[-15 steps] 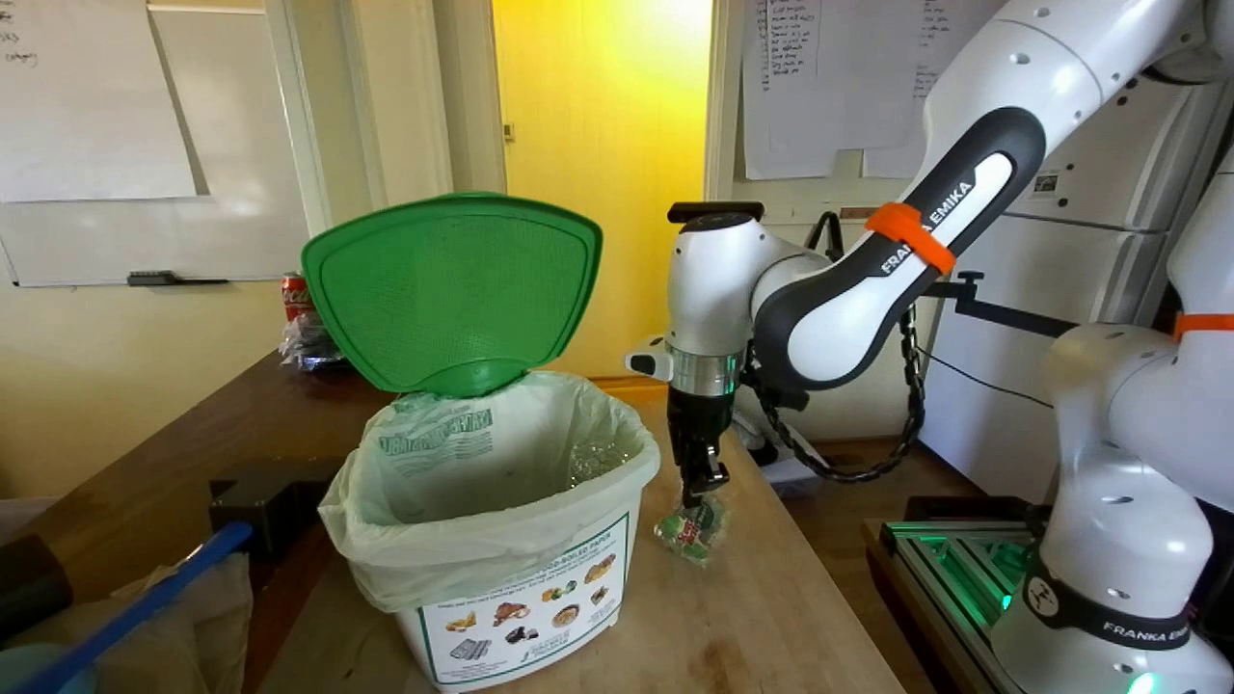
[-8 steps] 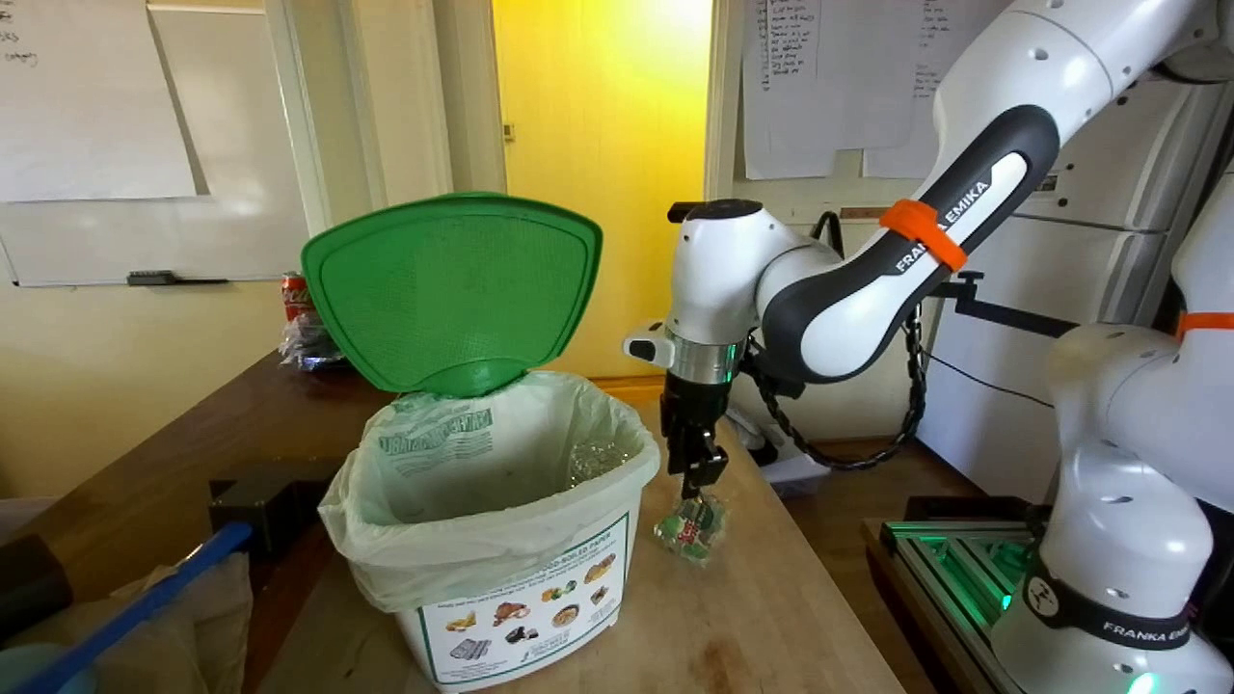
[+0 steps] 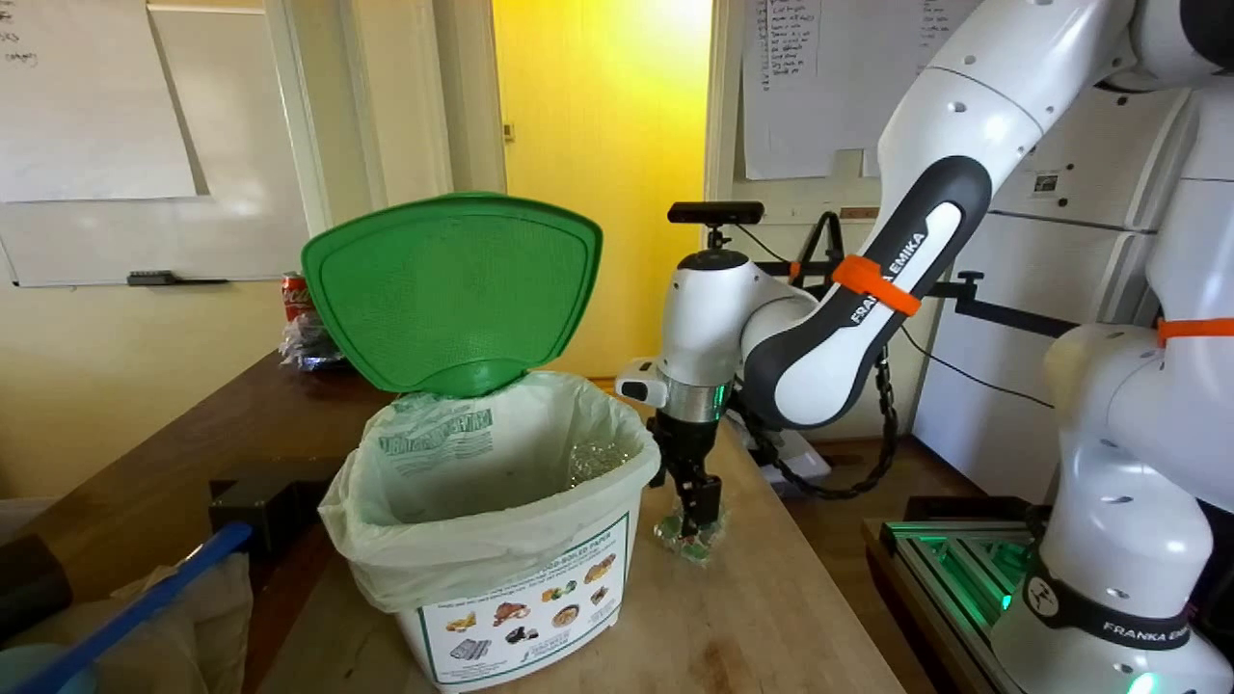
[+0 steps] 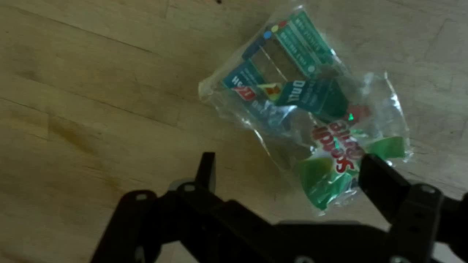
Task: Put the plastic in the bin
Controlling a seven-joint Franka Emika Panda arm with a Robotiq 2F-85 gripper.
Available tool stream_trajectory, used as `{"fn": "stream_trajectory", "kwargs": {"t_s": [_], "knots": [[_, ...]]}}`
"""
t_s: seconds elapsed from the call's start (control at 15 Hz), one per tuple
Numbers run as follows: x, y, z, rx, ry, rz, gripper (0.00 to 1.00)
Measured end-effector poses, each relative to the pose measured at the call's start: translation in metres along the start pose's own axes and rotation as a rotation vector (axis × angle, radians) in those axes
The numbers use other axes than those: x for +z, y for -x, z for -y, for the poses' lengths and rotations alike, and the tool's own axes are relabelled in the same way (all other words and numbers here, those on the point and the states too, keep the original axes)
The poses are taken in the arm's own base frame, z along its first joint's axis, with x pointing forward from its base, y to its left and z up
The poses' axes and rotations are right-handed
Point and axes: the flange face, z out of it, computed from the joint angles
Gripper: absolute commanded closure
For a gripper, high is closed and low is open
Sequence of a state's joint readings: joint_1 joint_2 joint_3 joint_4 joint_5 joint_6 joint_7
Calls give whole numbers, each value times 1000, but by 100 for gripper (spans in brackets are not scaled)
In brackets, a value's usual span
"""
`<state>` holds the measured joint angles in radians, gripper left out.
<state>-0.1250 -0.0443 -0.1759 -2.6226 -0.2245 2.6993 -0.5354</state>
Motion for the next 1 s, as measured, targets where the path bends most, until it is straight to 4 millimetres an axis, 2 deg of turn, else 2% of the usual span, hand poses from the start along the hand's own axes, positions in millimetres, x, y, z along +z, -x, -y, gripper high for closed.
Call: {"fn": "stream_trajectory", "kwargs": {"t_s": [0.07,0.13,0.33,0.73,0.8,1.0], "knots": [[7,0,1,4,-10,2,25],[13,-1,3,8,-23,6,26],[26,-3,8,14,-64,15,50],[19,-13,7,-7,-138,-19,95],[16,-15,7,-10,-144,-15,100],[15,-16,10,1,-147,5,100]]}}
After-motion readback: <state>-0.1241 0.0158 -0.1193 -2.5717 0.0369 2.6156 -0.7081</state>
